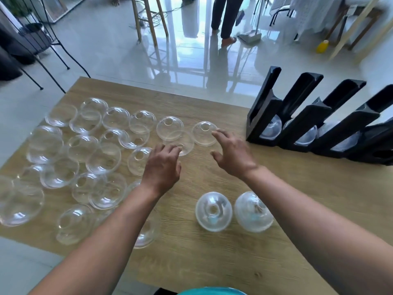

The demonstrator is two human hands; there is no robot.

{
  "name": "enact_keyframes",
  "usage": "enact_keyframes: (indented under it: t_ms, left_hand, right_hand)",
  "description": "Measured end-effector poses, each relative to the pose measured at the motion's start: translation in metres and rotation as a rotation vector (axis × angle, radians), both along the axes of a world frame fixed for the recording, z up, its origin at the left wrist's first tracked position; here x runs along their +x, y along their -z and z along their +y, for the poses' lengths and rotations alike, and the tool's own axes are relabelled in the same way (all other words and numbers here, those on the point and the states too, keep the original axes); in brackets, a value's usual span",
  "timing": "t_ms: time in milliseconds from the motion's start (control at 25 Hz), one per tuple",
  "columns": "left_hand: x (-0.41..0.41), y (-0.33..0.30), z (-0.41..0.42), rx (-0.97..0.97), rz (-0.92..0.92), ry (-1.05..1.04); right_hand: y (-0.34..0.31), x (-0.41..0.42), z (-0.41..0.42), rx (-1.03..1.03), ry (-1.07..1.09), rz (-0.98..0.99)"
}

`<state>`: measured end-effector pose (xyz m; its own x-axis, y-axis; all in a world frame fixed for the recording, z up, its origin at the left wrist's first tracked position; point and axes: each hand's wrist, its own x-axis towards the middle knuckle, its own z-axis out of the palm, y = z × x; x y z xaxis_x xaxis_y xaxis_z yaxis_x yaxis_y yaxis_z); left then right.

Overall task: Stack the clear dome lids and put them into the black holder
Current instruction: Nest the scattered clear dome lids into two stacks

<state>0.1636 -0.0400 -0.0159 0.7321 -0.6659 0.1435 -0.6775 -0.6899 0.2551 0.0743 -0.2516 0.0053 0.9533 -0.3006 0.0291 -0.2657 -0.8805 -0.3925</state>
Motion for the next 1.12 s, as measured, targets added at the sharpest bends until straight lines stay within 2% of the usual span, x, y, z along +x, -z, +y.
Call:
enact_keyframes:
  t_ms: [160,280,320,400,520,600,680,720,760,800,880,920,960,1040,1120]
  left_hand:
    - [0.010,0.013,-0.003,0.090,-0.122,0.089]
    - [0.007,0.009,-0.004,-0.036,-0.069,0.102]
    - [0.003,0.006,-0.005,-0.147,0.022,0.086]
    - [-0.007,-0.003,-0.009,-0.389,0.331,0.012]
    - [-0.015,-0.008,-0.021,-0.688,1.024,-0.217]
    - [-0.014,-0.007,-0.028,-0.806,1.427,-0.431]
    - [-0.012,-0.002,-0.030,-0.831,1.556,-0.582]
    - [-0.012,0.002,-0.031,-0.801,1.520,-0.610]
    - [-0.012,0.008,-0.030,-0.731,1.409,-0.609]
    - [-0.012,0.012,-0.028,-0.616,1.228,-0.578]
    - [-0.015,0.016,-0.024,-0.361,0.748,-0.481]
    - [-0.017,0.016,-0.023,-0.308,0.563,-0.399]
    - [-0.018,0.016,-0.023,-0.300,0.484,-0.291]
    - [-0.022,0.019,-0.030,-0.200,0.506,-0.061]
    - [-0.029,0.024,-0.040,0.076,0.391,0.079]
  right_hand:
    - [0.023,0.062,0.000,-0.125,-0.083,0.168]
    - [0.032,0.053,-0.008,-0.183,-0.084,0.194]
    - [0.033,0.043,-0.011,-0.193,-0.070,0.180]
    - [0.032,0.018,-0.018,-0.161,-0.025,0.163]
    - [0.027,-0.019,-0.030,-0.079,0.062,0.203]
    - [0.024,-0.038,-0.039,-0.034,0.116,0.264]
    - [0.021,-0.054,-0.046,0.007,0.166,0.323]
    - [0.020,-0.061,-0.049,0.016,0.186,0.346]
    - [0.018,-0.067,-0.052,0.020,0.205,0.366]
    - [0.017,-0.071,-0.055,0.022,0.223,0.381]
    - [0.016,-0.080,-0.059,0.046,0.257,0.391]
    - [0.017,-0.084,-0.060,0.069,0.273,0.386]
    - [0.018,-0.087,-0.061,0.092,0.286,0.376]
    - [0.021,-0.093,-0.062,0.130,0.306,0.341]
    - [0.023,-0.099,-0.063,0.167,0.324,0.297]
